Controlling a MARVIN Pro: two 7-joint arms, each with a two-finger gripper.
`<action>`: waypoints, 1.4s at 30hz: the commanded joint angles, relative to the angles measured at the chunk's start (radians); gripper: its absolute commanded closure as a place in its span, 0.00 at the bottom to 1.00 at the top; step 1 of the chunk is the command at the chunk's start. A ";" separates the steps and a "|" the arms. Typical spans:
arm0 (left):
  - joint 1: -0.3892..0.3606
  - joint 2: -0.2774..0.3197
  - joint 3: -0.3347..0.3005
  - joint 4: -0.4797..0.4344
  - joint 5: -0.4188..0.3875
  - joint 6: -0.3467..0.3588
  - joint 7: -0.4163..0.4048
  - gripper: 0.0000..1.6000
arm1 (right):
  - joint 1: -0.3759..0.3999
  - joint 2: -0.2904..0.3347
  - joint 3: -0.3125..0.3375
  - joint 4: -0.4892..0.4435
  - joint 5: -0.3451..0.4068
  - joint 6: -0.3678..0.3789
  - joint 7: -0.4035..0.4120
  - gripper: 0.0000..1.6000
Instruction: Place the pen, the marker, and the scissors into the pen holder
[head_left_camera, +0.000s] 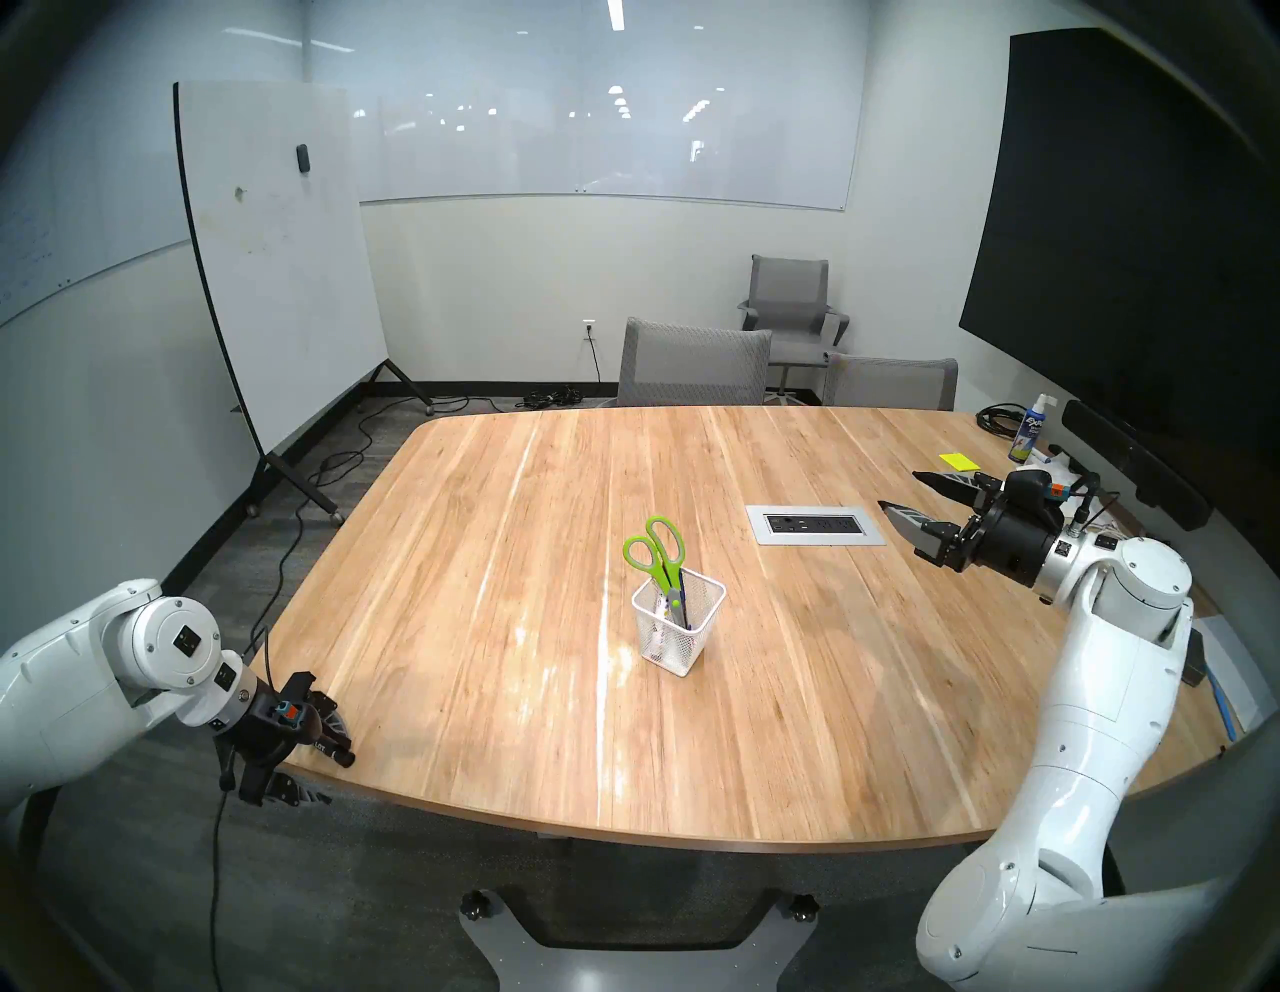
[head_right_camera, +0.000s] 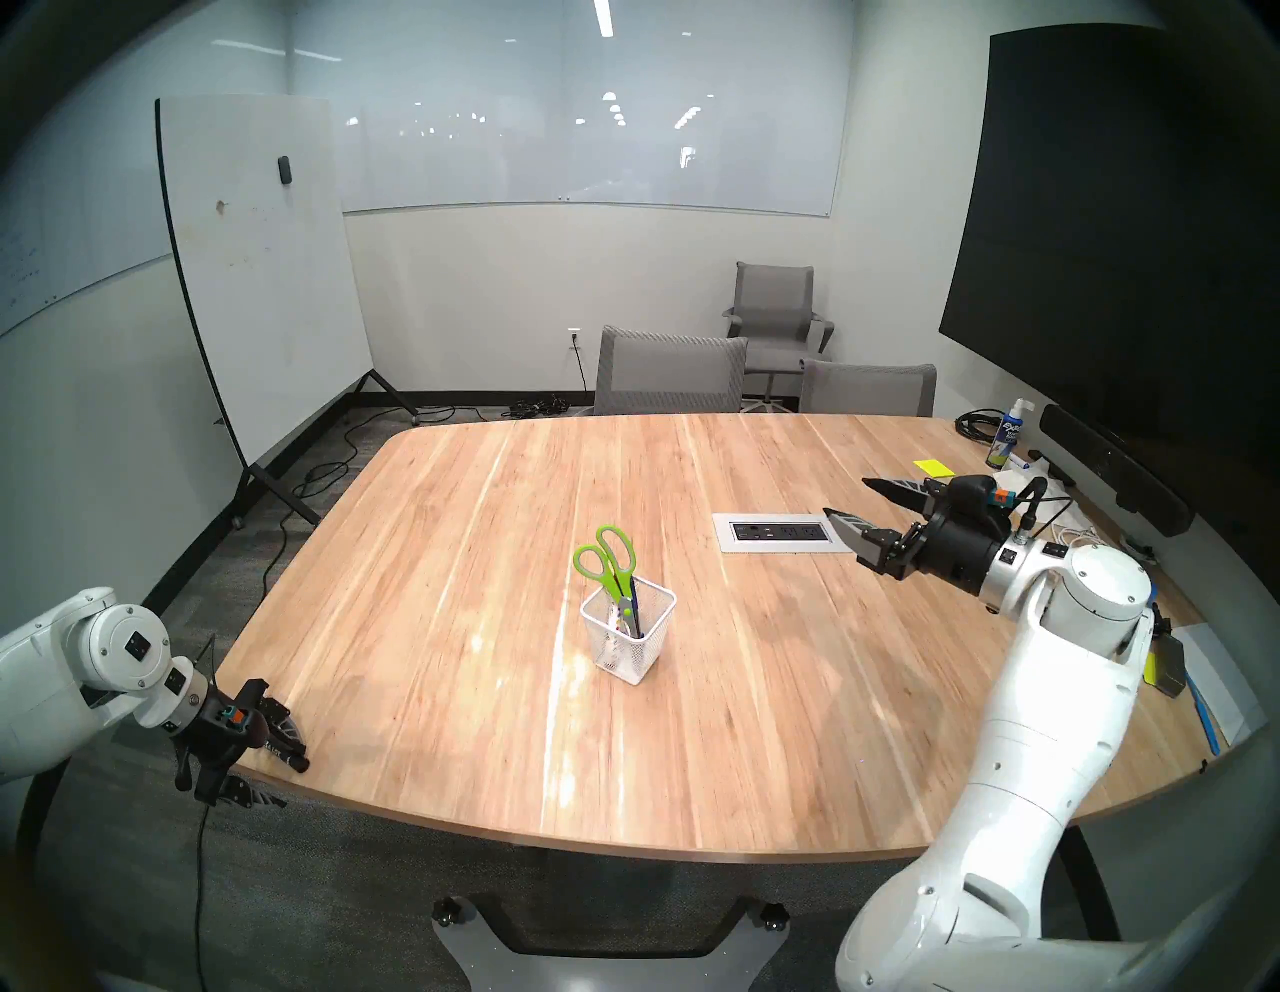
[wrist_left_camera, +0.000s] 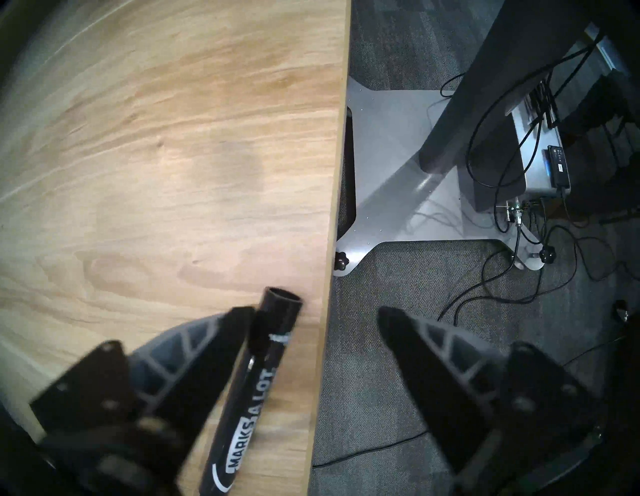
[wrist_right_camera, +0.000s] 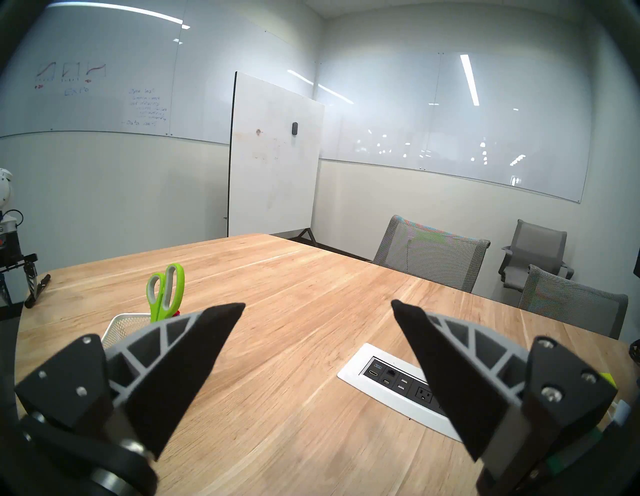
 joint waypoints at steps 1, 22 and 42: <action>-0.064 -0.014 0.006 0.008 -0.004 -0.005 -0.037 1.00 | 0.014 -0.002 -0.001 -0.015 0.009 0.001 0.002 0.00; -0.207 -0.078 -0.027 -0.016 -0.091 0.113 -0.120 1.00 | 0.014 -0.001 -0.002 -0.014 0.009 0.000 0.002 0.00; -0.407 -0.291 -0.039 0.038 -0.188 0.276 -0.026 1.00 | 0.014 -0.001 -0.002 -0.014 0.008 0.000 0.002 0.00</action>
